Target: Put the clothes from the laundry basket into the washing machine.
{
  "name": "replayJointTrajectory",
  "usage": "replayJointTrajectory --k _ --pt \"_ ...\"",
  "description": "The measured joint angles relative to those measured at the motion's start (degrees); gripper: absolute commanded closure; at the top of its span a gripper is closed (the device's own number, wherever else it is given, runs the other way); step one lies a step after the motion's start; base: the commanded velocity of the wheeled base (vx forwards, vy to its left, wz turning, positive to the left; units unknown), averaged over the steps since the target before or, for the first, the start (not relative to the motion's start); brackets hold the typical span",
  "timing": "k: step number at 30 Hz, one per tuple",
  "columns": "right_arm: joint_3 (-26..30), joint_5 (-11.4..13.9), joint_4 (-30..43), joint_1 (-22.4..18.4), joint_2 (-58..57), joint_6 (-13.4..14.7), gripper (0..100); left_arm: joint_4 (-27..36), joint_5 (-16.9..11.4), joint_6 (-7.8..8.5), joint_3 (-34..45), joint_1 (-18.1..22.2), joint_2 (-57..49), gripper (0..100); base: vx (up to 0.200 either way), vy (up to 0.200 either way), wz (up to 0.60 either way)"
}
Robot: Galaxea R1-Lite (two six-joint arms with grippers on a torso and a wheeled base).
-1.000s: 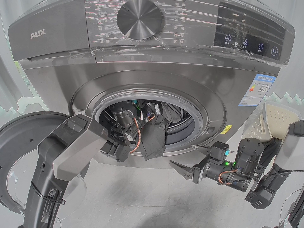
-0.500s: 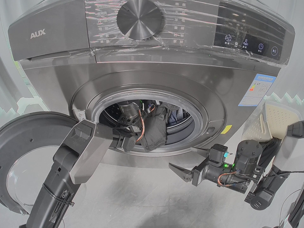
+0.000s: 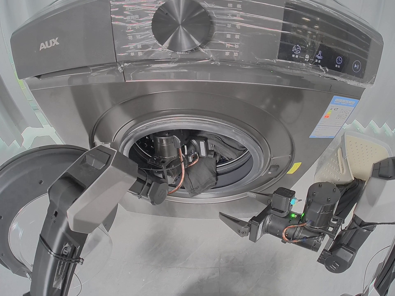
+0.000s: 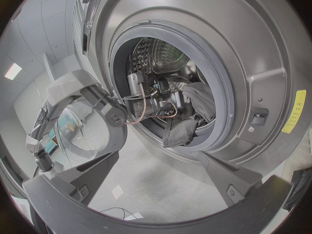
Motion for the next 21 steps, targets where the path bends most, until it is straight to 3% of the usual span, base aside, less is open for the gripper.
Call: replayJointTrajectory --k 7,14,15,21 --pt "0.0 0.0 0.0 0.07 -0.01 0.0 0 6.68 -2.88 1.02 14.97 -1.41 -7.47 0 0.0 0.0 0.0" --pt "0.0 0.0 0.0 0.1 -0.01 0.0 0 7.64 -3.57 1.84 17.73 -2.43 -7.78 0 0.0 0.0 0.0" --pt "-0.02 0.02 -0.01 0.1 -0.01 0.0 0 7.69 -3.6 1.89 17.62 -2.49 -7.47 100 0.0 0.0 0.0" --pt "-0.09 0.02 -0.04 0.1 -0.01 0.0 0 7.83 -3.57 2.68 16.55 -2.16 -5.57 100 0.0 0.0 0.0"
